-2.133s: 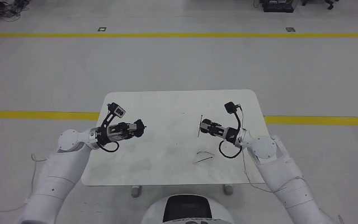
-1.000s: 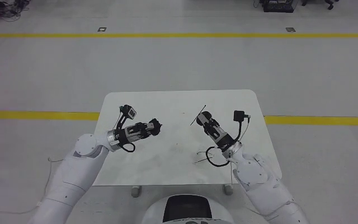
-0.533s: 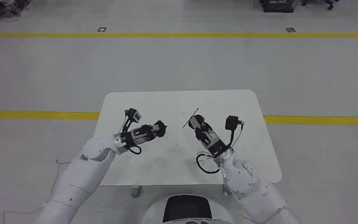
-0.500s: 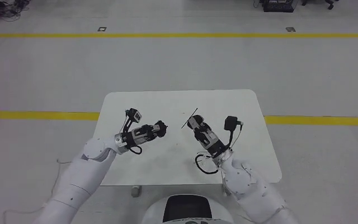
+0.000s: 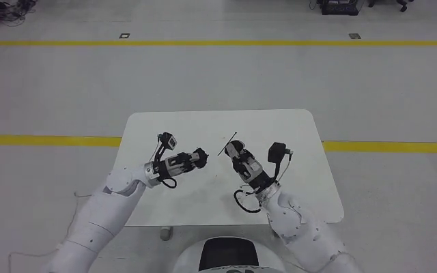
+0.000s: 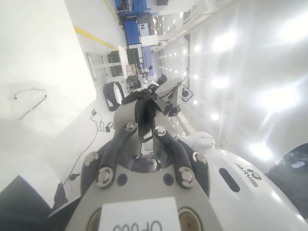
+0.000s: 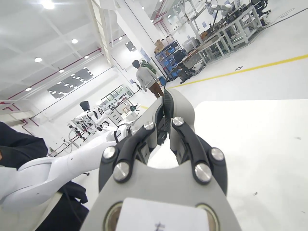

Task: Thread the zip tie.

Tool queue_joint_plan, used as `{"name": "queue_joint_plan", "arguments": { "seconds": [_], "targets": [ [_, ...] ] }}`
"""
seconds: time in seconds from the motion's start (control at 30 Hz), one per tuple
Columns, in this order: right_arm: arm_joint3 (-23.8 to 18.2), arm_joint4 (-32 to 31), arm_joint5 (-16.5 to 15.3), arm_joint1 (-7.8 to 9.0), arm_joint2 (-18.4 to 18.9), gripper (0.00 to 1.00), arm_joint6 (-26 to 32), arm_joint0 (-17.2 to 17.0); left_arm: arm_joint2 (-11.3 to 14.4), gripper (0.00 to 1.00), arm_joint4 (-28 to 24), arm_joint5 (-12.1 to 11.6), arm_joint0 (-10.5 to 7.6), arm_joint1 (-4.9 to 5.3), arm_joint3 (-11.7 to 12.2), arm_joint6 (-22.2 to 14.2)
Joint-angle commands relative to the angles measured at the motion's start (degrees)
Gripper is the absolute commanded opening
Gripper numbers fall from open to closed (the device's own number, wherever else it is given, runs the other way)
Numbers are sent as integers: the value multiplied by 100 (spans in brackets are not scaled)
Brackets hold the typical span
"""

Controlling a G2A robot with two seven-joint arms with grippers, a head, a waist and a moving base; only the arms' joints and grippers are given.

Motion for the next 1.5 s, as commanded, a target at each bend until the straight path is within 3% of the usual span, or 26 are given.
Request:
{"name": "queue_joint_plan", "arguments": {
  "seconds": [0.0, 0.37, 1.47],
  "targets": [
    [10, -275, 12, -11, -69, 0, -9, 28, 27, 0, 28, -6, 9, 1, -63, -97],
    [128, -654, 159, -77, -236, 0, -271, 85, -108, 0, 155, -6, 83, -12, -167, -188],
    [132, -1519, 467, -150, -245, 0, -361, 17, -108, 0, 155, -6, 83, -12, -167, -188]
  ]
}}
